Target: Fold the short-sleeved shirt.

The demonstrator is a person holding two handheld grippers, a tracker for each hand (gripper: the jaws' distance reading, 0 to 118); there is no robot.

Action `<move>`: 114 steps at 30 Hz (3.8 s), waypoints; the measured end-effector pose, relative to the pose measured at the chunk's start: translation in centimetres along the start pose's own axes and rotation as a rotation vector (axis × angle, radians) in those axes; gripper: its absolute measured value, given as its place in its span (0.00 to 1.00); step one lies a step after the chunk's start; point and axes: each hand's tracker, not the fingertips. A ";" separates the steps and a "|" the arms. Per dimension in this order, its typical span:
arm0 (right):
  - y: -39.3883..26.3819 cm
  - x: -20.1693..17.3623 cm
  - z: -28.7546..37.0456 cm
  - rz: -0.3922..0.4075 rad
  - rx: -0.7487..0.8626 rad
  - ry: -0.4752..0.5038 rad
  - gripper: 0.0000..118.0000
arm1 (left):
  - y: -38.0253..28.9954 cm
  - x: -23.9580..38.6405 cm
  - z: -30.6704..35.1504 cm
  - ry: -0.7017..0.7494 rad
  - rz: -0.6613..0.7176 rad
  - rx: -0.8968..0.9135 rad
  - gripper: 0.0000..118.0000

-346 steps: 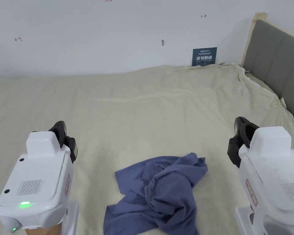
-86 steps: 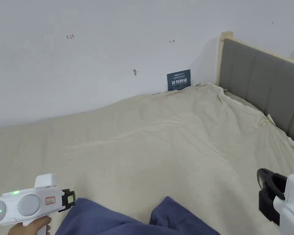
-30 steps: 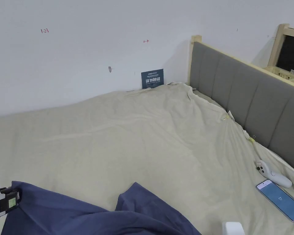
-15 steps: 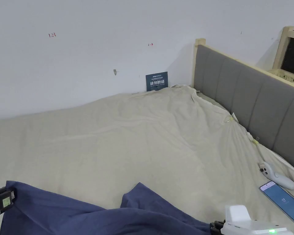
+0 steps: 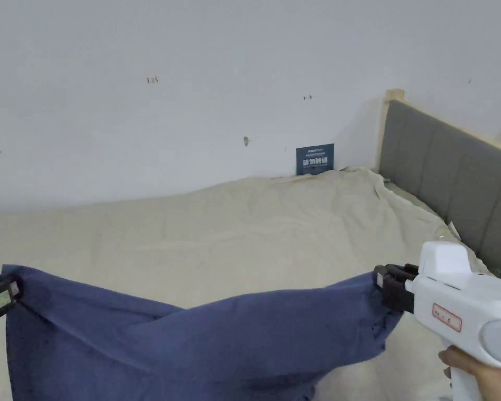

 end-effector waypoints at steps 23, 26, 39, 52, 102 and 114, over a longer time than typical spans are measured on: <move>22.1 -2.2 -15.2 0.063 0.279 -0.076 0.11 | 18.5 -2.4 -4.3 0.109 0.090 0.361 0.00; 21.7 -2.2 -17.6 0.074 0.279 -0.083 0.11 | 18.6 -2.3 -6.2 0.126 0.052 0.368 0.00; 4.8 -0.3 -22.3 0.143 -0.009 -0.119 0.11 | 2.6 -4.6 -11.3 0.151 -0.045 0.138 0.00; -17.1 0.4 -10.8 0.061 -0.324 -0.101 0.11 | -20.2 -6.1 -3.7 0.207 0.031 -0.191 0.00; -10.2 -5.4 7.3 0.110 0.045 -0.130 0.84 | -17.4 3.6 5.3 0.058 0.071 -0.007 0.90; -9.0 -7.2 9.3 0.191 0.177 -0.216 0.00 | -15.0 8.8 6.5 -0.056 -0.031 0.203 0.00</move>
